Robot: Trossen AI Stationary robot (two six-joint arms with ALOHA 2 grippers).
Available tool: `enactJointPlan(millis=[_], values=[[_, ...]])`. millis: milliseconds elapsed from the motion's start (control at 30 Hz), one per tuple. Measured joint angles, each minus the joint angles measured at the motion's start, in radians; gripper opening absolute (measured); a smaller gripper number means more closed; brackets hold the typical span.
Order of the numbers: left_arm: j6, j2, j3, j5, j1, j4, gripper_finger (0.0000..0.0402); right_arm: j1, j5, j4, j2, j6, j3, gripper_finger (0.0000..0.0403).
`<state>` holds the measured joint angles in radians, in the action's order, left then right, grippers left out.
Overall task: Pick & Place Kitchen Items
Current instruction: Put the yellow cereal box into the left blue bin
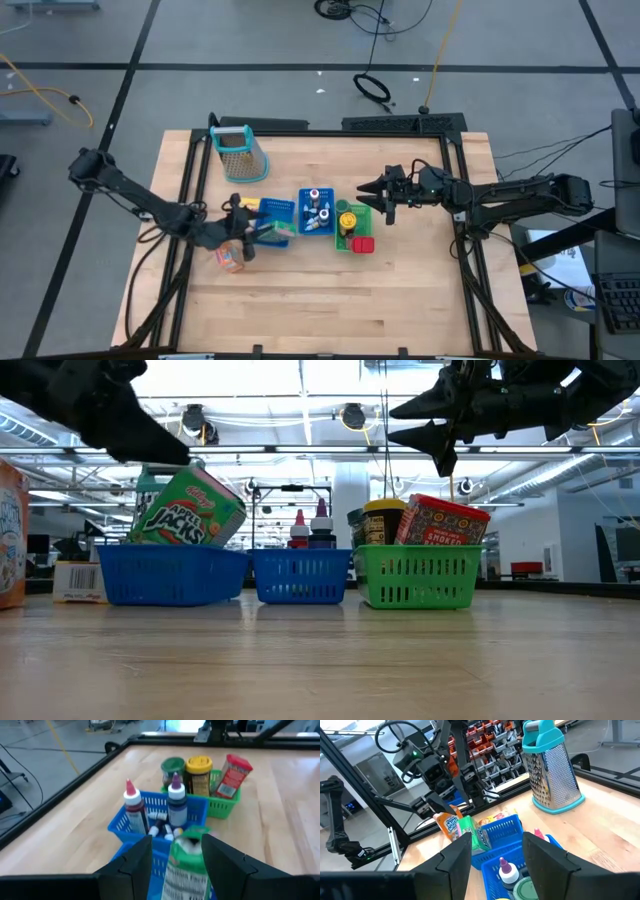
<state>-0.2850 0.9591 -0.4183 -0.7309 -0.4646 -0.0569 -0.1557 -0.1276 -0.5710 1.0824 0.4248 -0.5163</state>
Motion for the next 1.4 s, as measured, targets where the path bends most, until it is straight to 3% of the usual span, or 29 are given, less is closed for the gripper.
enactJointPlan(millis=[533, 800, 1200, 1400], values=[[-0.200, -0.093, 0.000, -0.032, -0.036, 0.292, 0.0172, 0.000, 0.000, 0.001, 0.000, 0.000, 0.000, 0.0169], [-0.408, -0.152, 0.000, -0.077, -0.033, 0.532, 0.0172, 0.000, 0.000, 0.003, 0.000, 0.000, 0.000, 0.0169], [-0.888, -0.182, 0.000, 0.092, -0.013, 0.848, 0.0172, 0.000, 0.000, 0.007, 0.000, 0.000, 0.000, 0.0169], [-0.972, -0.182, 0.000, 0.185, 0.043, 0.894, 0.0173, 0.000, 0.000, 0.008, 0.000, -0.004, 0.000, 0.0169]])
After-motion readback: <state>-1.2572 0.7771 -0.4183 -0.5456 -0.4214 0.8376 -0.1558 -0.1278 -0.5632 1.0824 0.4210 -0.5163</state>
